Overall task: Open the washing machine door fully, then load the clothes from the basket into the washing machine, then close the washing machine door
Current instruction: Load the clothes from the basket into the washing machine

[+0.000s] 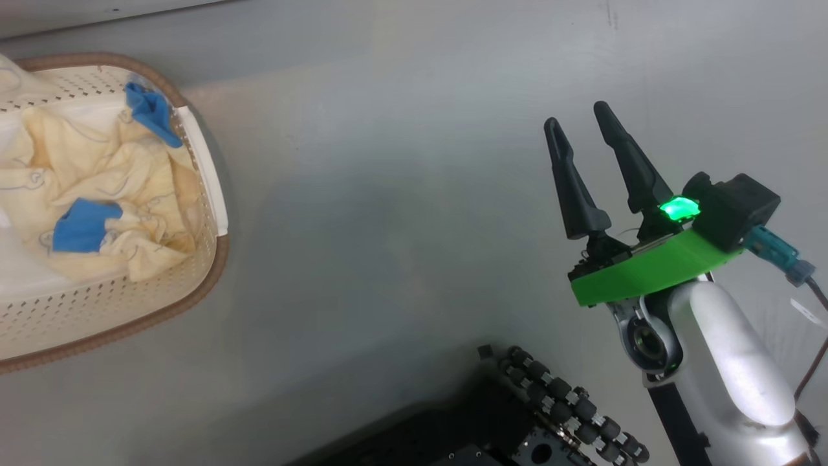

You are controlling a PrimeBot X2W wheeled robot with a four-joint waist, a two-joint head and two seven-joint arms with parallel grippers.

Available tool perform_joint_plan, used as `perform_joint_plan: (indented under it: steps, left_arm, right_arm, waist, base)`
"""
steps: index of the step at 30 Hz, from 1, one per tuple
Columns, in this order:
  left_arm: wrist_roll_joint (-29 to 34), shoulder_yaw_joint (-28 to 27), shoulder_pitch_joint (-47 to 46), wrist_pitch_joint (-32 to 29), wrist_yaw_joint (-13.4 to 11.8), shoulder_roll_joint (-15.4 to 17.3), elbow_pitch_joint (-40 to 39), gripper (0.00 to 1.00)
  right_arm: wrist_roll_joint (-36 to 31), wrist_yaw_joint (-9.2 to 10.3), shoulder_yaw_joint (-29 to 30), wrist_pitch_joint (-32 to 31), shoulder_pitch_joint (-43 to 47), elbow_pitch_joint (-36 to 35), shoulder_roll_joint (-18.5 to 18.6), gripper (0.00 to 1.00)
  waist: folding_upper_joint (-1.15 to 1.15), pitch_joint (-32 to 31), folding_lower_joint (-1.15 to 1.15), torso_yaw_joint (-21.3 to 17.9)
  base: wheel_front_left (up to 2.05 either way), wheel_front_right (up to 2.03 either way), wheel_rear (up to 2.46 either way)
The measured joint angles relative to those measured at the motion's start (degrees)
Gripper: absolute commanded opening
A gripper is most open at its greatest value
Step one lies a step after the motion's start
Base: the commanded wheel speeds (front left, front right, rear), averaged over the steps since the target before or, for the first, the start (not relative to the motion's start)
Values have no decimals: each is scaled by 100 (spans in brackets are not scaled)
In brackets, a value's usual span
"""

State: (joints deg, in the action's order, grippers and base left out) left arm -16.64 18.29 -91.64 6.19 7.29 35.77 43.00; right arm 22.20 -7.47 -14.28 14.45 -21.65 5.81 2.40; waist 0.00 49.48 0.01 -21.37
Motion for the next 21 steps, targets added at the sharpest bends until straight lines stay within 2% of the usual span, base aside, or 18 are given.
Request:
perform_joint_plan:
  steps: [2,5,6,7,8,11,15,21]
  left_arm:
    - [-1,-8,-121,292,-2,15,20,0]
    - [-116,-90,-142,145,-27,-44,402,0]
    - [-225,-148,-127,-7,-48,-69,565,28]
    - [-305,-174,-110,-102,-89,-77,691,89]
    - [-332,-194,-78,-126,-119,-78,762,100]
    - [-377,-226,9,-169,-190,-115,875,100]
    - [-509,-292,276,-54,-372,-346,933,100]
    - [-671,-337,814,407,-468,-632,898,100]
  right_arm:
    - [0,0,-27,0,0,-12,0,100]
    - [0,0,-21,0,0,-20,0,100]
    - [-1,0,-21,0,0,-20,0,100]
    - [-1,0,-20,0,0,-21,0,100]
    - [-2,0,-18,0,-1,-24,0,100]
    - [-26,0,45,0,-6,-57,0,100]
    - [-132,0,120,0,-31,-65,0,100]
    - [-243,0,177,0,-77,-62,0,100]
  waist:
    - [0,43,-1,-34]
    - [0,51,-1,-8]
    - [0,48,-1,10]
    - [0,46,-1,29]
    - [0,44,-1,48]
    - [0,39,-1,112]
    - [0,13,-1,240]
    - [1,-150,-1,416]
  base:
    - [0,0,0]
    - [0,0,0]
    - [0,0,0]
    - [0,0,0]
    - [0,0,0]
    - [0,0,0]
    - [0,0,0]
    - [0,0,0]
